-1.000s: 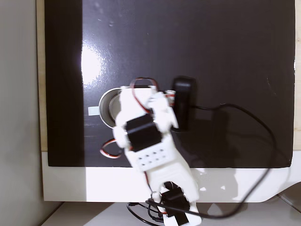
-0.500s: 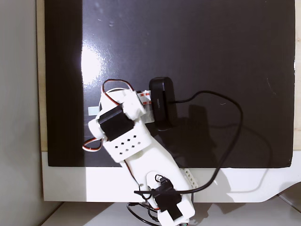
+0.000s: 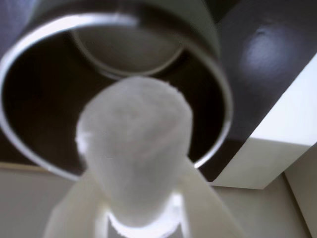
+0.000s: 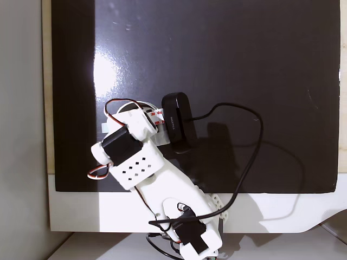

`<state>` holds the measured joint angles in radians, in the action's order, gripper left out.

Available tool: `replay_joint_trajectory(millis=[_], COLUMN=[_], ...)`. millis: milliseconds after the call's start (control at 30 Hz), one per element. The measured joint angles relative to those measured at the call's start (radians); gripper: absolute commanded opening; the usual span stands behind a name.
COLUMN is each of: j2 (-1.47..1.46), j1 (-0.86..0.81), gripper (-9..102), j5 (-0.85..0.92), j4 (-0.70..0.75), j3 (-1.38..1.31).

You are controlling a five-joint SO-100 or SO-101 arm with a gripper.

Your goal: Grasp a gauze and put it in the cup.

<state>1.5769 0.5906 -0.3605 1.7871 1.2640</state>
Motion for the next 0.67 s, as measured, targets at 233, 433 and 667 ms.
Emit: replay_joint_trajectory(millis=[233,433,667], j2=[-0.006,-0.006,-0.006], j1=[0.006,-0.005,-0.009], gripper=[39,39,39], j5=[0.017,0.018,0.020], j4=[-0.002,-0.002,-0.002], j3=[0.018,0.018,0.018])
